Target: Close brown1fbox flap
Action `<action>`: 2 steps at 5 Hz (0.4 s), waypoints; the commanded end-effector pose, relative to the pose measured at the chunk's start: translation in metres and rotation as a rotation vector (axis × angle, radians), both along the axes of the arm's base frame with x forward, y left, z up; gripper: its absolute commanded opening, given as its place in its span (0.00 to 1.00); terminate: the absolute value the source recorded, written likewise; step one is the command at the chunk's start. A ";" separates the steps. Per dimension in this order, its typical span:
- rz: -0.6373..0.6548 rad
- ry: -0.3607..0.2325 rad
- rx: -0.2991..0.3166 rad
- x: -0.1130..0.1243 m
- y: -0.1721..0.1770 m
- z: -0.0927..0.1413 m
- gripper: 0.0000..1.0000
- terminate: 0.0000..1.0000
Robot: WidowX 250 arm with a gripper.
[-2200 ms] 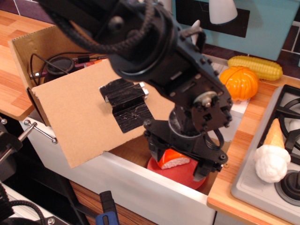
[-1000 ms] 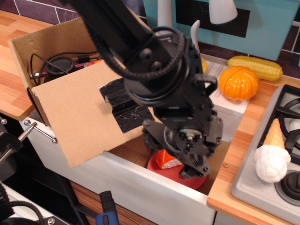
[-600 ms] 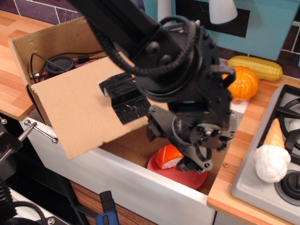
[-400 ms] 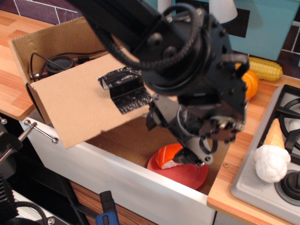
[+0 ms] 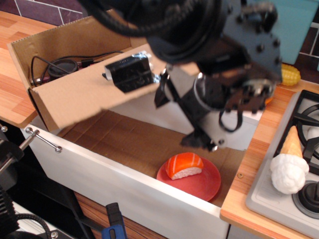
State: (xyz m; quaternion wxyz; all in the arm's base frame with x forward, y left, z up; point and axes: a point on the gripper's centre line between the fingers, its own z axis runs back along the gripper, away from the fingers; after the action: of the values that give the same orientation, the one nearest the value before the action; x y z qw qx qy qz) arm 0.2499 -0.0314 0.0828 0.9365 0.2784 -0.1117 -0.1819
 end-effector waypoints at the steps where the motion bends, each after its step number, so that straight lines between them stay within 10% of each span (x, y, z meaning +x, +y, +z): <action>1: -0.056 -0.015 0.043 0.014 0.044 0.039 1.00 0.00; 2: -0.100 -0.009 0.078 0.027 0.062 0.057 1.00 0.00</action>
State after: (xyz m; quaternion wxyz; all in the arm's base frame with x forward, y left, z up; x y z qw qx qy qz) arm 0.2778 0.0325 0.1404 0.9113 0.3077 -0.1226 -0.2444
